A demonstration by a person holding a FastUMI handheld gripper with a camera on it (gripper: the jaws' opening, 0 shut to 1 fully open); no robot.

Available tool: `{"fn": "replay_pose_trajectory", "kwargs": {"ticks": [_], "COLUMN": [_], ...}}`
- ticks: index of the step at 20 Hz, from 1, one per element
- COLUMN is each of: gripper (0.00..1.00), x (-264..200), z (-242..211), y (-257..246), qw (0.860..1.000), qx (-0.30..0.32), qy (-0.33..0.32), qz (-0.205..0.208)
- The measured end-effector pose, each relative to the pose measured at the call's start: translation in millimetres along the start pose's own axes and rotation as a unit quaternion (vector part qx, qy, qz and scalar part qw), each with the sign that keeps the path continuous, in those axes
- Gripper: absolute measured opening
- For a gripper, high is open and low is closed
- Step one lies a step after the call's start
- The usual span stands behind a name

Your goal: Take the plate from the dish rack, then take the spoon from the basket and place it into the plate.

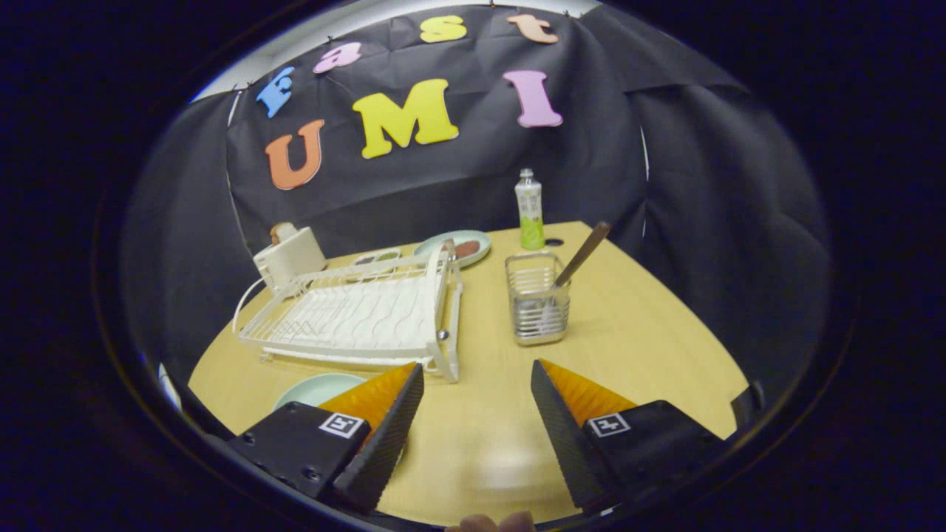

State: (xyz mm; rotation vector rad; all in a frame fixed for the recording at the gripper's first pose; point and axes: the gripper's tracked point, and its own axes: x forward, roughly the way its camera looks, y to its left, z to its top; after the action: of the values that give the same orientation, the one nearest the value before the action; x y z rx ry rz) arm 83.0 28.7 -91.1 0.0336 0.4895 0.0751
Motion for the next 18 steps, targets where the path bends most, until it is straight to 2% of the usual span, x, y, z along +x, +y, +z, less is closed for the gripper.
{"fn": "replay_pose_trajectory", "kwargs": {"ticks": [3, 7, 11, 14, 18], "gripper": [1.00, 1.00, 1.00, 1.00, 0.99], "x": [-8, 2, 40, 78, 112], "z": [31, 49, 61, 66, 73], "y": [-28, -61, -83, -90, -101], "qw": [0.996, 0.991, 0.991, 0.993, 0.995], "qx": [-0.023, -0.014, -0.009, 0.003, 0.017], "qy": [-0.075, -0.121, -0.126, -0.112, -0.096], "qz": [-0.029, -0.046, -0.041, -0.021, -0.013]}}
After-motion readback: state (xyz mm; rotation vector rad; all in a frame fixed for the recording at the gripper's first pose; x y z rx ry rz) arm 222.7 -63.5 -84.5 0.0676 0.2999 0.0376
